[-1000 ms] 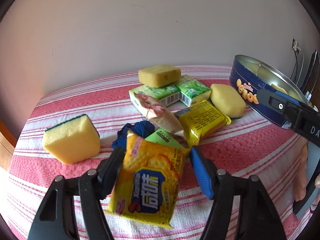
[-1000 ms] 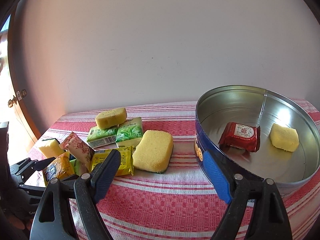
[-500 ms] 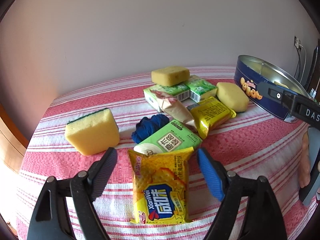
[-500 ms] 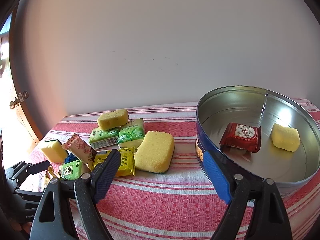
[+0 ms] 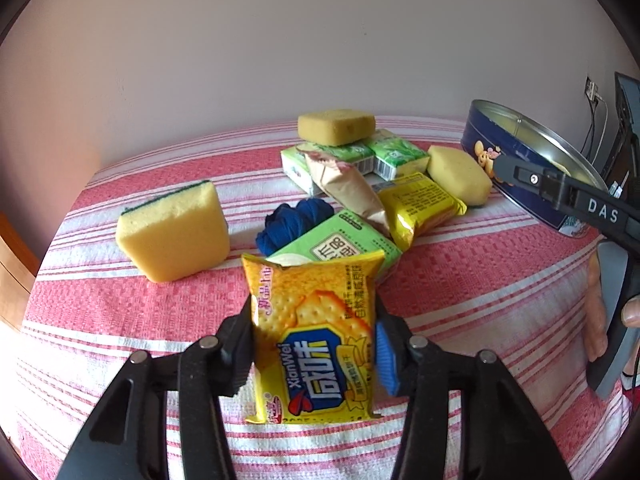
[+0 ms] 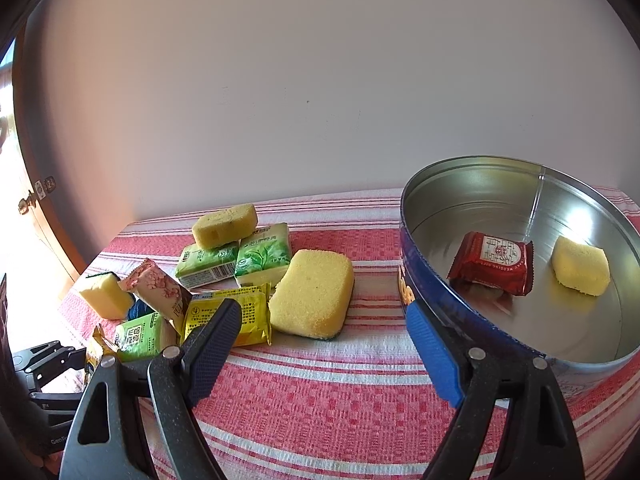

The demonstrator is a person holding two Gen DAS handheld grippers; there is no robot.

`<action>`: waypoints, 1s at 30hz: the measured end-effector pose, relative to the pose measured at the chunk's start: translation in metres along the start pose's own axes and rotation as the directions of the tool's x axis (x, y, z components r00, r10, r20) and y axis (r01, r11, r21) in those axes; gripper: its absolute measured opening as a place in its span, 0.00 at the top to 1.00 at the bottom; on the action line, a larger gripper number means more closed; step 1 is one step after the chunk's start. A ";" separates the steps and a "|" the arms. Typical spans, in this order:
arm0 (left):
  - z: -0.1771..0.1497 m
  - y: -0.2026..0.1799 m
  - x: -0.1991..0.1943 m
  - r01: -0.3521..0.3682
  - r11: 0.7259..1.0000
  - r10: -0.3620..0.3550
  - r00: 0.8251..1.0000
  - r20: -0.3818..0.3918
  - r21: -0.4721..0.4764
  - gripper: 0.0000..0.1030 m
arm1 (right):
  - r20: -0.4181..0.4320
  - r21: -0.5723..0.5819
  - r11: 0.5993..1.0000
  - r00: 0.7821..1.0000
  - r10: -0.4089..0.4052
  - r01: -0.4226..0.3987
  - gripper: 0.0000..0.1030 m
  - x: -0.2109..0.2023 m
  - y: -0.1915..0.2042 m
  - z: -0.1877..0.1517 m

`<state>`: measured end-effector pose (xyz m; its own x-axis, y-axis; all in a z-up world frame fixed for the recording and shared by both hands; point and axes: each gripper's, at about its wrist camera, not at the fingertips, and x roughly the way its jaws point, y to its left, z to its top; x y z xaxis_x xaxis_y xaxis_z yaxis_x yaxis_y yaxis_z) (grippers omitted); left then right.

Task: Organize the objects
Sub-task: 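Grasp the large yellow sponge with the right tool, then carry cracker packet and sponge over the tin and release both inside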

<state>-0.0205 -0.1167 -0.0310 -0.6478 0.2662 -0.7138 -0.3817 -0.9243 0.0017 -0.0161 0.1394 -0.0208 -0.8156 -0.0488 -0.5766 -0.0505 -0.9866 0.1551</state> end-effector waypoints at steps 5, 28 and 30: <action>0.009 0.015 -0.024 0.016 0.995 0.000 0.987 0.160 -0.098 0.52 | -0.053 0.002 0.999 0.998 -0.045 0.045 0.16 0.025 0.010 0.008; 0.009 0.038 -0.026 -0.106 0.959 0.158 0.970 0.185 -0.265 0.52 | -0.148 0.074 0.996 0.987 0.067 -0.056 0.51 0.054 0.008 0.016; 0.009 0.039 -0.027 -0.105 0.956 0.161 0.968 0.190 -0.275 0.52 | -0.107 0.048 0.996 0.991 0.083 -0.078 0.51 0.037 0.011 0.014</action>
<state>-0.0238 -0.1574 -0.0054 -0.8143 0.1612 -0.5576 -0.1159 -0.9865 -0.1160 -0.0550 0.1291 -0.0298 -0.7508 -0.1471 -0.6440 -0.0142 -0.9711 0.2384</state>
